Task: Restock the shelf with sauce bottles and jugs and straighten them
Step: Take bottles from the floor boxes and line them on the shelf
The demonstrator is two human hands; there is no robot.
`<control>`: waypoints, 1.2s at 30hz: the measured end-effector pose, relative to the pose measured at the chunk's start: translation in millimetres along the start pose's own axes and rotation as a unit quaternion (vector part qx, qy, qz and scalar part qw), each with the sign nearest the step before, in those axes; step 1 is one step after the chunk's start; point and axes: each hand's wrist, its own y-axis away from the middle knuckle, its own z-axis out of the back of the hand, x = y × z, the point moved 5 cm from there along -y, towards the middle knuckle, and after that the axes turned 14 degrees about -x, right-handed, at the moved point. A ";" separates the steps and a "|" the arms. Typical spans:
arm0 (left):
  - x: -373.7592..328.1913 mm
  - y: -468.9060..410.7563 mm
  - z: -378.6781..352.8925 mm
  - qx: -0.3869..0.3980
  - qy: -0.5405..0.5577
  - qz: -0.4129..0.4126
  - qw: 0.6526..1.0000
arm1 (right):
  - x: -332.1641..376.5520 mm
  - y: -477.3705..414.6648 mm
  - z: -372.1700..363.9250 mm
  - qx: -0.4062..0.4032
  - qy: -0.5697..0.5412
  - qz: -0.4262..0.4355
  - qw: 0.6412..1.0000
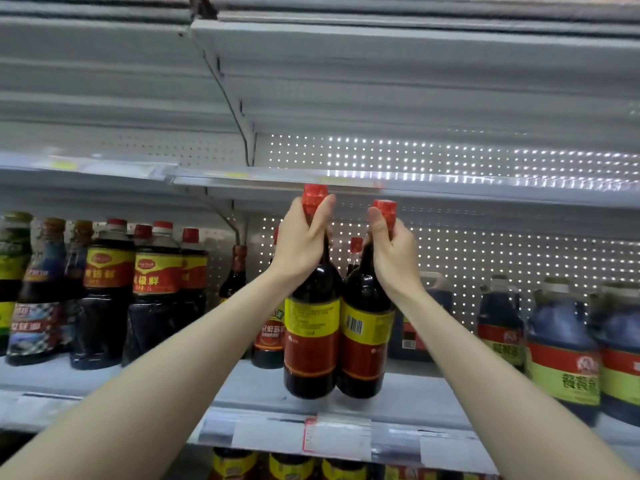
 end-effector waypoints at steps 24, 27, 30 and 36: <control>105.4 -4.3 -32.6 0.045 -0.080 0.133 0.987 | -112.1 -29.1 -40.3 0.034 0.141 -0.110 0.983; 106.3 -6.9 -34.8 0.055 -0.076 0.144 0.985 | -109.4 -31.7 -40.7 0.040 0.150 -0.101 0.983; 111.9 -4.0 -36.2 0.060 -0.120 0.124 0.983 | -109.3 -27.3 -38.1 0.054 0.150 -0.106 0.982; 136.0 34.0 -16.4 0.048 -0.131 0.136 0.981 | -117.7 14.5 -19.5 0.081 0.120 -0.113 0.983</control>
